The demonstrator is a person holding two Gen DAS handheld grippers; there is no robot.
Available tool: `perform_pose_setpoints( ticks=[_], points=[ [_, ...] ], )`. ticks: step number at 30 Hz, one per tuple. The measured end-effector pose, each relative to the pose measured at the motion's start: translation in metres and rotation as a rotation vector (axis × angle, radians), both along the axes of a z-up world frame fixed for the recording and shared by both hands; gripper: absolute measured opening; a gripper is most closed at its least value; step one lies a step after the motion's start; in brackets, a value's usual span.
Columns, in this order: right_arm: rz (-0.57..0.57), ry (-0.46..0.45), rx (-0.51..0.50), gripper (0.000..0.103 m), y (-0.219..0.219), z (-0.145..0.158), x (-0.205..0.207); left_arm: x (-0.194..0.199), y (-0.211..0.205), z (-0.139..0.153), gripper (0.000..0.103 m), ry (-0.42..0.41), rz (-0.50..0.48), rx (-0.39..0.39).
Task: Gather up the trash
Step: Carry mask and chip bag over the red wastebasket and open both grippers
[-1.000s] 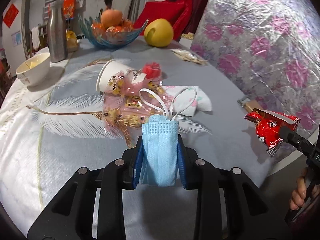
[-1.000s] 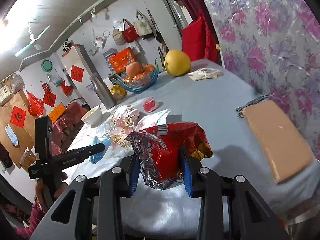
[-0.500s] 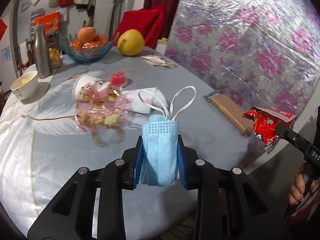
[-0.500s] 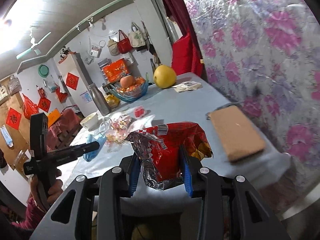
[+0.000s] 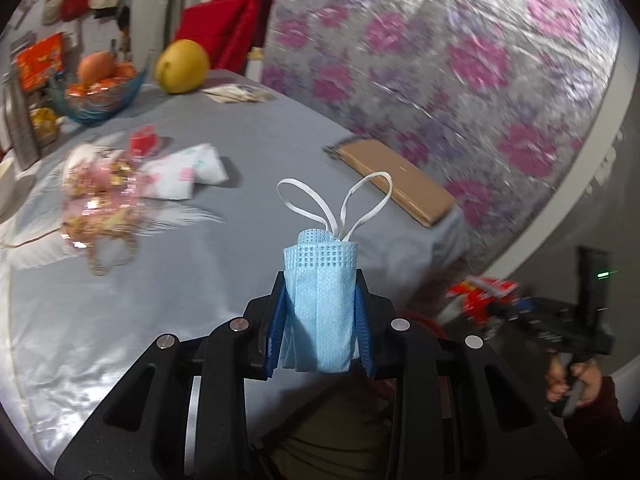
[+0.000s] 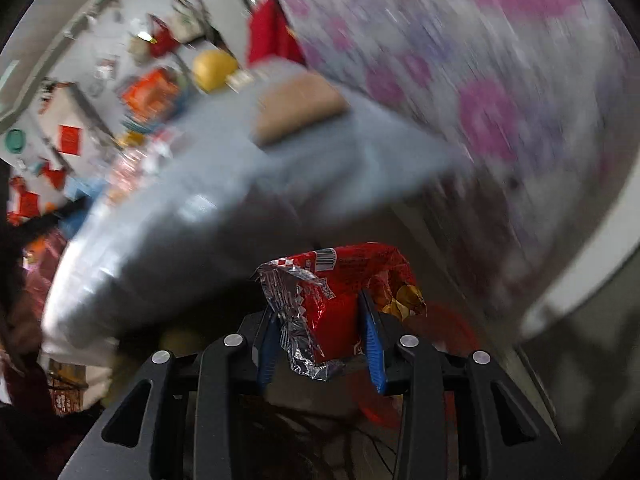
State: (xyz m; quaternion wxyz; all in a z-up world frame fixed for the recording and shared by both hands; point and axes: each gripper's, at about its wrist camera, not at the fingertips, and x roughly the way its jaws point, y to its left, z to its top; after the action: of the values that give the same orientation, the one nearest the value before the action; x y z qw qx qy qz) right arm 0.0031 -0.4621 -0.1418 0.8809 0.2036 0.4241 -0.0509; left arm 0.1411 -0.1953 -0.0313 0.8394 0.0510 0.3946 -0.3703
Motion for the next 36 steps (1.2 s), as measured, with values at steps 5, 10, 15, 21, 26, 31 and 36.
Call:
perform_pose_setpoints(
  ticks=[5, 10, 15, 21, 26, 31, 36],
  points=[
    [-0.053, 0.160, 0.074, 0.042, -0.027, -0.077, -0.004, -0.010, -0.034, -0.009, 0.032, 0.009, -0.081, 0.035],
    [-0.100, 0.240, 0.170, 0.061, -0.046, -0.123, -0.011, -0.018, -0.062, -0.015, 0.032, 0.024, -0.153, 0.055],
    [-0.144, 0.152, 0.127, 0.070, -0.063, -0.093, -0.023, -0.028, -0.092, -0.018, 0.032, 0.035, -0.226, 0.065],
    [-0.220, 0.028, 0.055, 0.072, -0.088, -0.048, -0.035, -0.046, -0.132, -0.027, 0.032, 0.047, -0.324, 0.105],
    [-0.257, -0.045, 0.024, 0.072, -0.096, -0.026, -0.046, -0.065, -0.168, -0.045, 0.032, 0.065, -0.415, 0.156],
    [-0.281, -0.085, 0.023, 0.072, -0.105, -0.014, -0.057, -0.082, -0.201, -0.068, 0.042, 0.094, -0.487, 0.217],
    [-0.277, -0.107, 0.032, 0.073, -0.104, -0.006, -0.059, -0.098, -0.205, -0.073, 0.080, 0.041, -0.491, 0.254]
  ],
)
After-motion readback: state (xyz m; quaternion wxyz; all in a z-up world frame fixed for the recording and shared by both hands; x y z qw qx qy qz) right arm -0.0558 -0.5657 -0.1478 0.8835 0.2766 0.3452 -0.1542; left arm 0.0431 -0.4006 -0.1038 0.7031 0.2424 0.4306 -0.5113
